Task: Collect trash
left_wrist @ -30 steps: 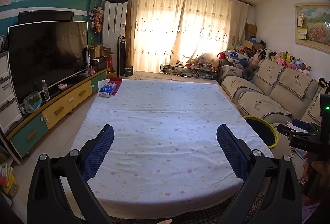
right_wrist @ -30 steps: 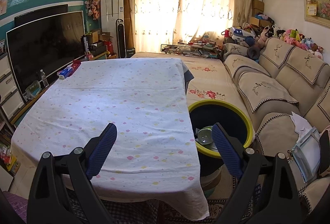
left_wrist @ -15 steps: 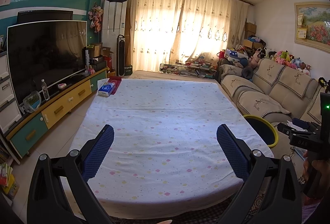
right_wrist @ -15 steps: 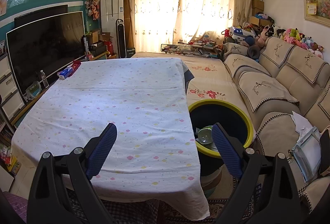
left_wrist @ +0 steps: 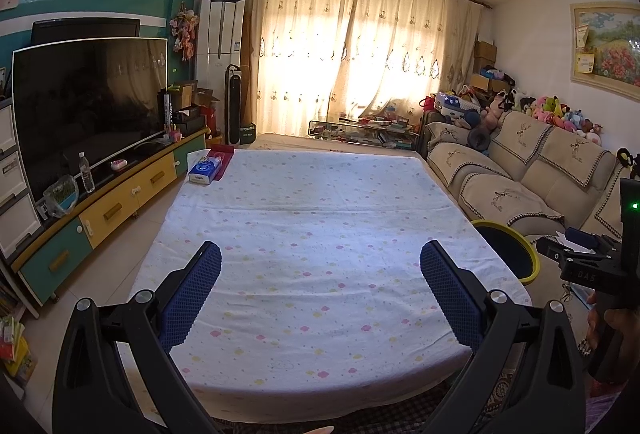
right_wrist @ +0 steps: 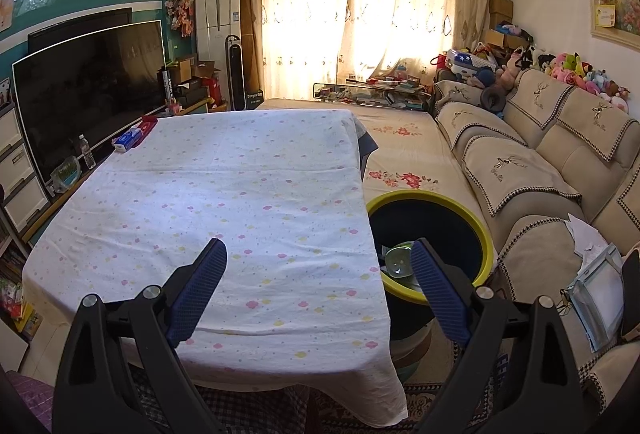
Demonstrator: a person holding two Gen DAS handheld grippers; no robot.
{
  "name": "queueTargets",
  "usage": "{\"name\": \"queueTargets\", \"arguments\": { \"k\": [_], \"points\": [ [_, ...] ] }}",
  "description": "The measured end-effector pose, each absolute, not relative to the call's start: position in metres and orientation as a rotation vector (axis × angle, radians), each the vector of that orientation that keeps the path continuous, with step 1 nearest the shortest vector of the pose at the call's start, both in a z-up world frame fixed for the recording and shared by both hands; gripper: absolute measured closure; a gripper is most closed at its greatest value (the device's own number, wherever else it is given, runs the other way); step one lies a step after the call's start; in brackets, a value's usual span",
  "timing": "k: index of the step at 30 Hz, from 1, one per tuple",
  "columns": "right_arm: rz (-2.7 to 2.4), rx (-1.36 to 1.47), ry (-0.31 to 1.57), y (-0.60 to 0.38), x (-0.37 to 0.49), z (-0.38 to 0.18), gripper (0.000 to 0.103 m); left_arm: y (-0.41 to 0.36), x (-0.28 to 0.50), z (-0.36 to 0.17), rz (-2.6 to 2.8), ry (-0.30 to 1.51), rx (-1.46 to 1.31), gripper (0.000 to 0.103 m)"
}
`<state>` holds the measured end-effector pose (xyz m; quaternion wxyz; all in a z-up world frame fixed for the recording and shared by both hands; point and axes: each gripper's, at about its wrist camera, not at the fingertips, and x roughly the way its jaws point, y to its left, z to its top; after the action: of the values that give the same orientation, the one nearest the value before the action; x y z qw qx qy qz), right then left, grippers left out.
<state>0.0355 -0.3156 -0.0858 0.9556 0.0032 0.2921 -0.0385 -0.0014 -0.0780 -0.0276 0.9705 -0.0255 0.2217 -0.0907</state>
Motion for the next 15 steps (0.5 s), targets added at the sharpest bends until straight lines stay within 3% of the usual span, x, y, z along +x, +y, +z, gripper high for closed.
{"name": "queueTargets", "arguments": {
  "k": [15],
  "points": [
    [-0.077,0.007,0.594,-0.3154,0.0362,-0.0863,0.015,-0.0833,-0.0031,-0.0315,-0.19,0.457,-0.048,0.005]
  ]
}}
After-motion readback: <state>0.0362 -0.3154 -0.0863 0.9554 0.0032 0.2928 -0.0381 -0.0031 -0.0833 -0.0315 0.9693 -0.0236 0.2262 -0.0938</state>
